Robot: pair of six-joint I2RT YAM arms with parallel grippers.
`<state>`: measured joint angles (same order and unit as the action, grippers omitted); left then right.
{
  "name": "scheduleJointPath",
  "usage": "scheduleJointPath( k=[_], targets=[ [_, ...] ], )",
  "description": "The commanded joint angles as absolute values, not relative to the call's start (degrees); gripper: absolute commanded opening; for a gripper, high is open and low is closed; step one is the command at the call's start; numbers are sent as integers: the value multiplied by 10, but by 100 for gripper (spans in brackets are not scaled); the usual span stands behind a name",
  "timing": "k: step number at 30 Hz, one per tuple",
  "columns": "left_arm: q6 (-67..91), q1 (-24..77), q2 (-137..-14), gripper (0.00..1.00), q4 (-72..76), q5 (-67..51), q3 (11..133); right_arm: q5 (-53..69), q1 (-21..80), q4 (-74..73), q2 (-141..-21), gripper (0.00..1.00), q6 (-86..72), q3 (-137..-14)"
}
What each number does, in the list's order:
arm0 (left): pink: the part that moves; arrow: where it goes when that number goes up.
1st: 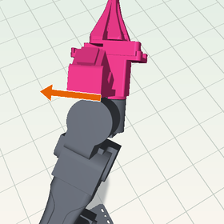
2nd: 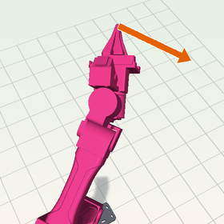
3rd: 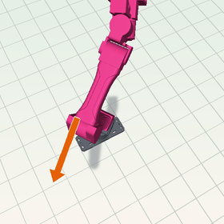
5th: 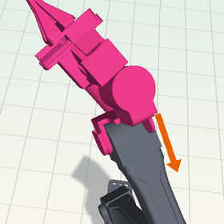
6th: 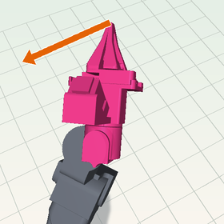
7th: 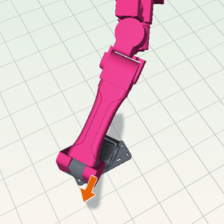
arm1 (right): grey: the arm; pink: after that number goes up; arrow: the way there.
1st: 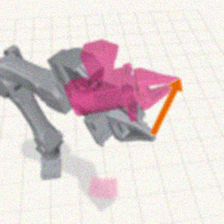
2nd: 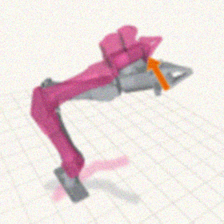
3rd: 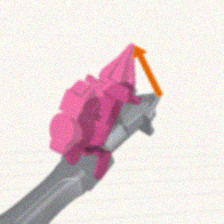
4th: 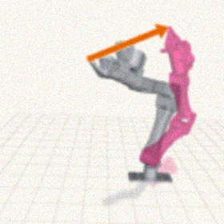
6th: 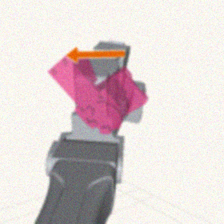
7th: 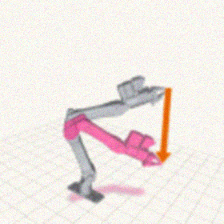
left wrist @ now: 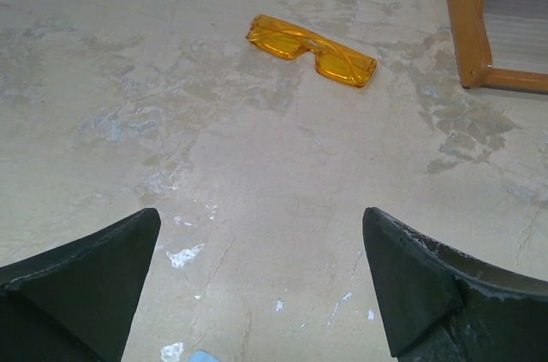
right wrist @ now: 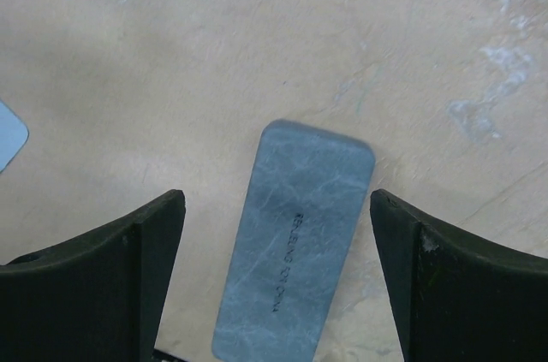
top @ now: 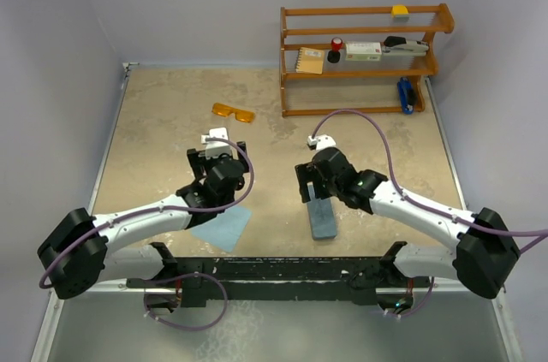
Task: Organize the sunglasses
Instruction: Pick up the sunglasses case from the center of the board.
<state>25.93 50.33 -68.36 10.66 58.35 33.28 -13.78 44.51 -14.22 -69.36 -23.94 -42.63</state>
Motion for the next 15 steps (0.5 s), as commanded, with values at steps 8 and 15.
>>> scheduleJointPath(
  k=[8,15],
  targets=[
    [275,505,-645,100,130,577,303,-178,504,-248,-692,94,-334,-430],
    [275,506,-646,100,127,577,300,-168,505,-247,-699,95,-358,-408]
  ],
)
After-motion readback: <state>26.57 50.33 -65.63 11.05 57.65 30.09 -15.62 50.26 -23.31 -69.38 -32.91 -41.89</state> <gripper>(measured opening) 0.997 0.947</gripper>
